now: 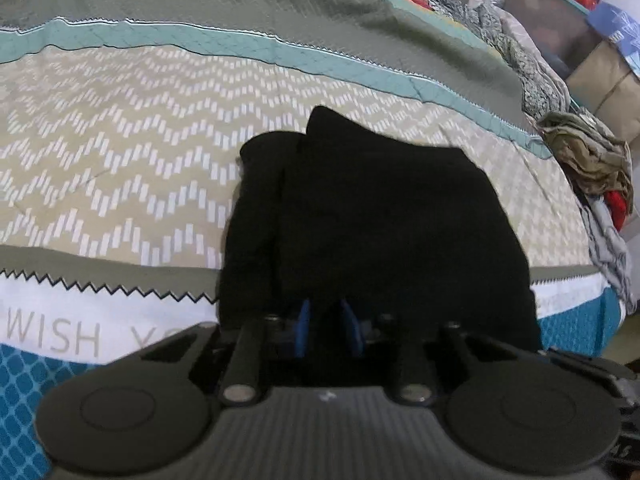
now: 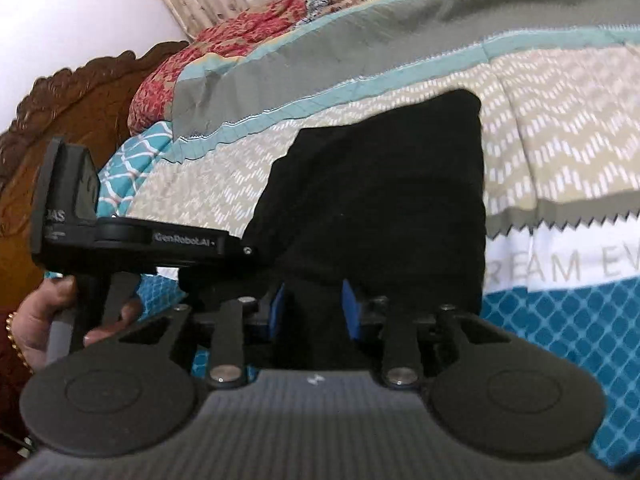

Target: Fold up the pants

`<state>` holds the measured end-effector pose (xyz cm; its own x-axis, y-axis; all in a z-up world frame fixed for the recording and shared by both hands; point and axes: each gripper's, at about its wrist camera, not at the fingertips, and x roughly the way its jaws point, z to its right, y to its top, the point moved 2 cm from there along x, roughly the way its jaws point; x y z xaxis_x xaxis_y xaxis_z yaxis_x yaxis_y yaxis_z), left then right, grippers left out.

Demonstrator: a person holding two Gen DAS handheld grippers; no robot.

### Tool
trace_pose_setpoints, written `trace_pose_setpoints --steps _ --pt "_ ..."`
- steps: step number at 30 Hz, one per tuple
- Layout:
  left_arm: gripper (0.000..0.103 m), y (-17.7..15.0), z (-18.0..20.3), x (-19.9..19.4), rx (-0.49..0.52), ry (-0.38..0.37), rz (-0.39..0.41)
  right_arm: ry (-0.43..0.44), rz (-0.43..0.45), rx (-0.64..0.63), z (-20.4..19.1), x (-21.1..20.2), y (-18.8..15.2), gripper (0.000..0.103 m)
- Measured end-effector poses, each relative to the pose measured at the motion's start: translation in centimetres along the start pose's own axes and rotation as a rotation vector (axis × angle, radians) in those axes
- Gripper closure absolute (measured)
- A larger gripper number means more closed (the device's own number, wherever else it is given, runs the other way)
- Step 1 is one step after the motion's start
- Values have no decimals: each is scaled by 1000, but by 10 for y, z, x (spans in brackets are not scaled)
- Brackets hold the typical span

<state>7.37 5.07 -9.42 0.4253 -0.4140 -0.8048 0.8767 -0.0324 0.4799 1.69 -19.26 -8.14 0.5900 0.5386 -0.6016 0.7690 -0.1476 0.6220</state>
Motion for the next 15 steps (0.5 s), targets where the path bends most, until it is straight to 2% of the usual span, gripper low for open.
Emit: trace_pose_setpoints --steps 3,5,6,9,15 --pt "77 5 3 -14 -9 6 2 27 6 56 4 -17 -4 69" --pt "50 1 4 -28 1 56 40 50 45 88 9 -28 -7 67" --pt "47 1 3 -34 18 104 73 48 68 90 10 -36 -7 65" --pt "47 -3 4 -49 58 199 130 -18 149 81 16 -59 -12 56" --pt "47 -21 -2 -59 43 276 126 -77 161 155 31 -71 -20 55"
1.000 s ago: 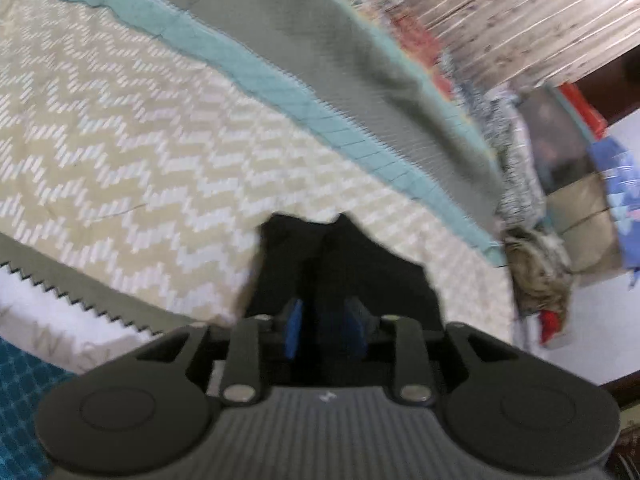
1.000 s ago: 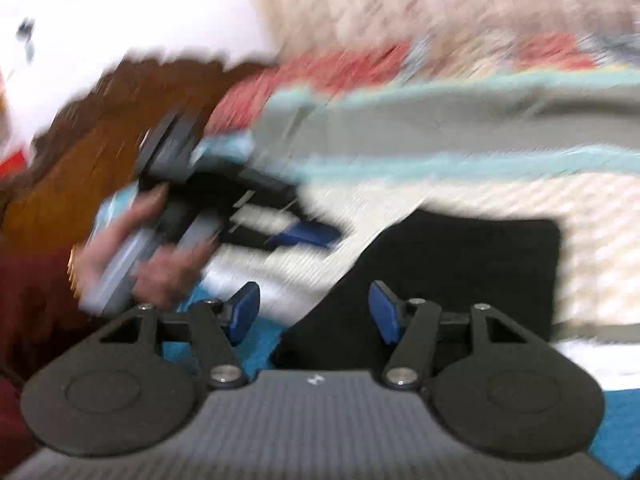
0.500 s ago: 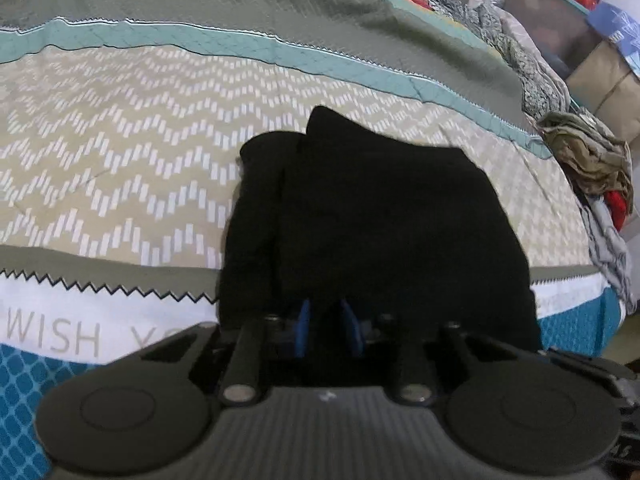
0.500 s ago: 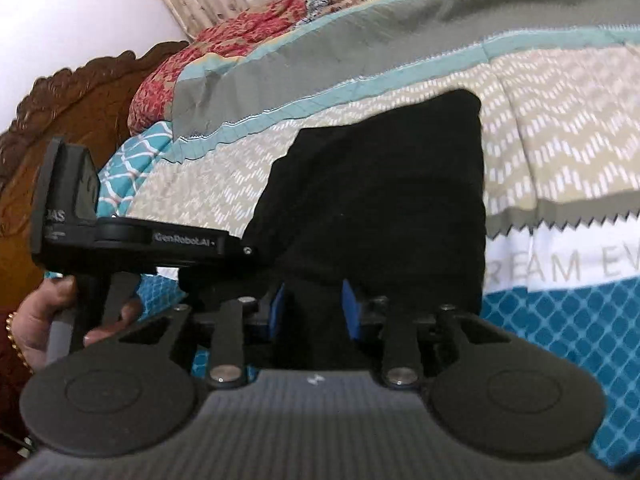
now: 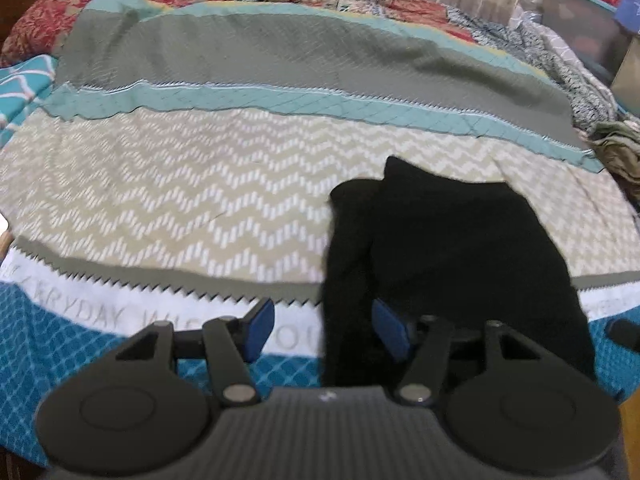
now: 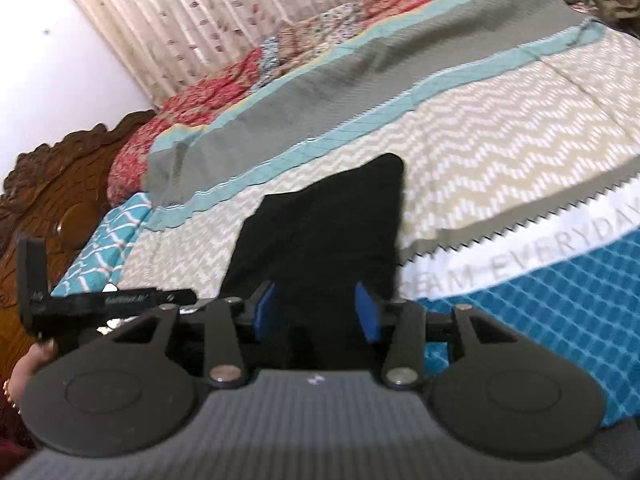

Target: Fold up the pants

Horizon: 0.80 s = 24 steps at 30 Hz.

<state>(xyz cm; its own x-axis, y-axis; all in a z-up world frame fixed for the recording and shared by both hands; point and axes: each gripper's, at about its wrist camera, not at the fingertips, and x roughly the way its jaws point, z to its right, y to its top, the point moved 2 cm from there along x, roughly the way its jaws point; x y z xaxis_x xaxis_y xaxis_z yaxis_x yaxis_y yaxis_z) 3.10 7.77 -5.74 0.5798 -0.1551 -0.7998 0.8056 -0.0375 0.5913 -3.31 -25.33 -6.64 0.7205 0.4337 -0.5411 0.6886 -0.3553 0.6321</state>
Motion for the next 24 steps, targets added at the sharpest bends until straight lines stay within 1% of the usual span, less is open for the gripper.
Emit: trace_pose_setpoints --steps 4,8,10,12,16,21,24 --pt "47 -6 -5 3 -3 22 -17 -21 -20 31 6 2 -6 52" --pt "47 -8 -7 3 3 49 -14 -24 -33 53 5 1 -9 51" --pt "45 -9 -8 2 9 61 -9 -27 -30 50 2 1 -10 47" --pt "45 -9 -9 2 15 68 -7 -31 -37 48 1 3 -12 45" --pt "42 -10 -10 2 25 92 -8 -28 -71 56 0 11 -17 44" --pt "40 -12 -14 6 16 95 -25 -29 -108 88 3 17 -23 42" --pt "30 -12 -15 7 14 100 -28 -29 -111 104 5 17 -24 40"
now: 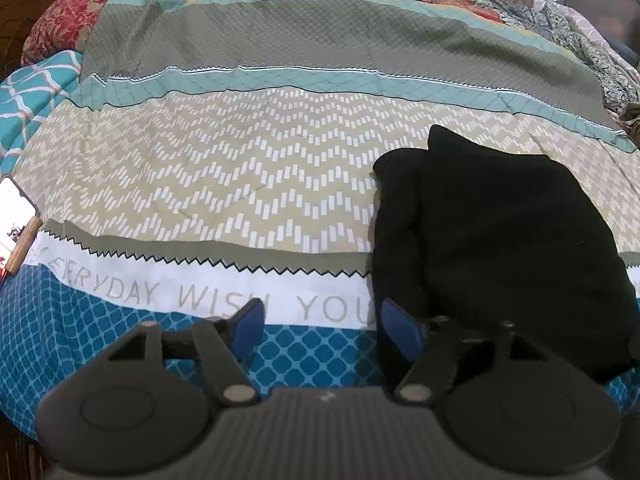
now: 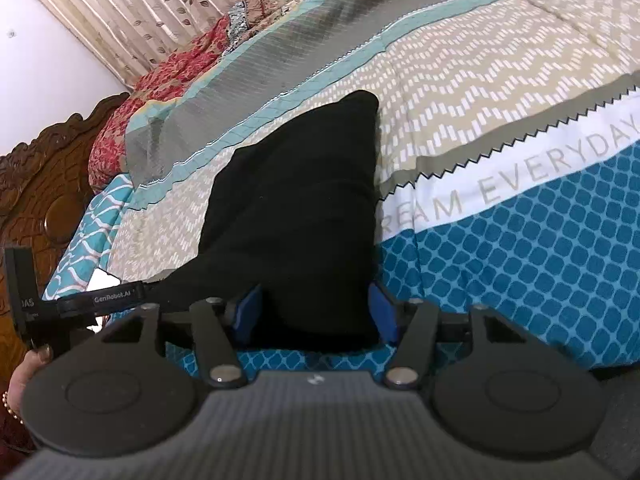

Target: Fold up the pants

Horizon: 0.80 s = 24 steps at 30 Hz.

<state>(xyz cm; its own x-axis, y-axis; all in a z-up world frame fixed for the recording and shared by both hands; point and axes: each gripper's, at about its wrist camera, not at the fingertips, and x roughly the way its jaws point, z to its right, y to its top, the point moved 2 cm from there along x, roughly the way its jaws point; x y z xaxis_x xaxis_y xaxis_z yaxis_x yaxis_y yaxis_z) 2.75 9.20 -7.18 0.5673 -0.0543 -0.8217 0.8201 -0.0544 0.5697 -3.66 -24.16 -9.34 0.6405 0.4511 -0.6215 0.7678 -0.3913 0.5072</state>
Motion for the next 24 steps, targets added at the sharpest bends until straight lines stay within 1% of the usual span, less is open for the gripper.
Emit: trace_pose_setpoints --steps 1,6,9,10,12,14,16,19,20,23,24 --pt "26 0 -1 0 1 2 3 0 -2 7 1 0 0 38" --pt "24 2 -1 2 20 1 7 -1 -4 32 5 0 -1 35" --pt "24 4 -4 4 9 -15 2 -3 9 40 4 -2 0 35" --pt "24 6 -7 3 -9 -39 5 -1 18 41 5 -4 1 35" --pt "20 12 -13 0 -44 -81 17 3 46 46 4 -9 6 34" --pt "9 20 -19 -4 -77 -121 42 9 72 49 5 -13 12 28" --pt "6 28 -25 -4 -108 -168 54 6 101 51 6 -16 18 26" --pt "4 37 -27 8 -159 -279 1 -2 110 51 10 -13 27 26" --pt "0 38 -26 13 -171 -308 -19 1 107 52 11 -10 30 26" --pt "0 38 -18 34 -205 -354 -82 5 91 43 15 1 36 26" --pt "0 37 -15 41 -222 -380 -107 7 80 43 15 6 37 26"
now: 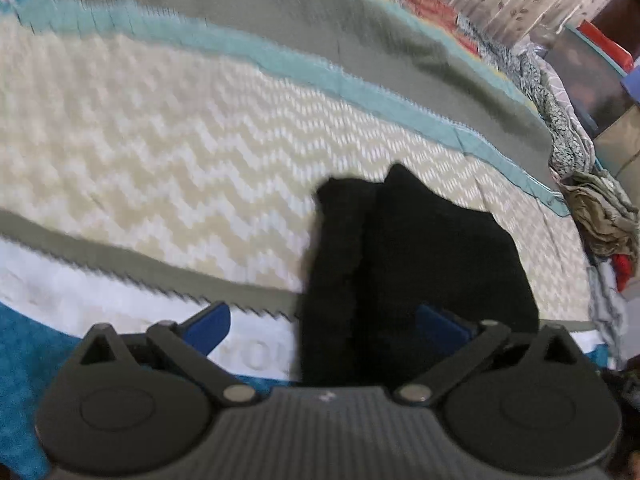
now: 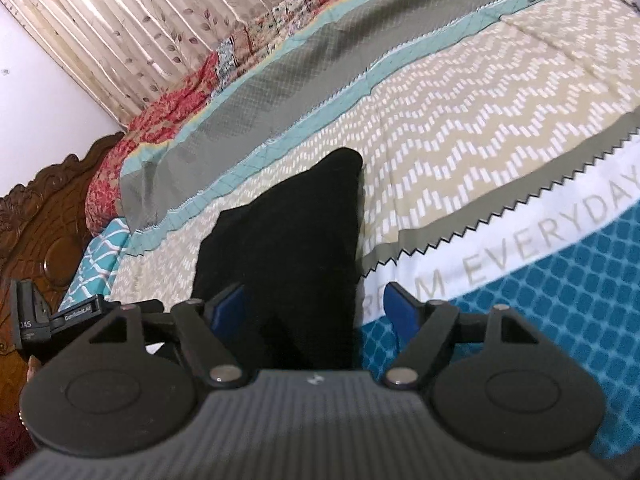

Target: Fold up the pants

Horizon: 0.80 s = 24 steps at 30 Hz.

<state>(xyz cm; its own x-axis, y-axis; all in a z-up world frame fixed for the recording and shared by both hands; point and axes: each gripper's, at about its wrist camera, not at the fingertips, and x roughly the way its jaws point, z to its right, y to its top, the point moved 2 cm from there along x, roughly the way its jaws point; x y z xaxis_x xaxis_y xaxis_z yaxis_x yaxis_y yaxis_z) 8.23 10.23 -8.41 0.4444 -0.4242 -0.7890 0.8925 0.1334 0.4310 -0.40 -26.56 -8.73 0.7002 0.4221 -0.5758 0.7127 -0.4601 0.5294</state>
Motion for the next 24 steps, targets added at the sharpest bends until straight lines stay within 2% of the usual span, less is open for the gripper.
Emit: trace_pose_setpoints --steps 5,7,8,9,10,11,14,16,19,21,24 --pt "1 -12 7 37 -79 -102 -110 34 -76 -4 0 30 -1 26" --pt "4 -22 22 40 -3 -69 -81 76 -136 42 1 45 -4 27" --pt "21 -26 30 39 46 -56 -65 73 -150 51 -2 50 -7 28" --pt "31 -28 34 37 64 -58 -53 53 -148 20 -8 52 -9 33" --pt "44 -28 36 33 57 -49 -42 35 -136 -22 -16 47 -9 42" --pt "60 -27 36 28 49 -50 -31 30 -114 -69 -25 42 -10 46" --pt "73 -19 40 13 13 -84 -2 58 -63 -201 -52 25 -10 54" --pt "74 -12 51 4 26 -104 29 75 -28 -274 -69 18 -11 56" --pt "74 8 74 -11 98 -117 107 90 58 -409 -96 8 -2 56" --pt "74 30 88 -18 139 -125 174 99 139 -475 -109 2 16 56" --pt "74 72 107 -25 198 -129 278 122 230 -493 -112 8 56 56"
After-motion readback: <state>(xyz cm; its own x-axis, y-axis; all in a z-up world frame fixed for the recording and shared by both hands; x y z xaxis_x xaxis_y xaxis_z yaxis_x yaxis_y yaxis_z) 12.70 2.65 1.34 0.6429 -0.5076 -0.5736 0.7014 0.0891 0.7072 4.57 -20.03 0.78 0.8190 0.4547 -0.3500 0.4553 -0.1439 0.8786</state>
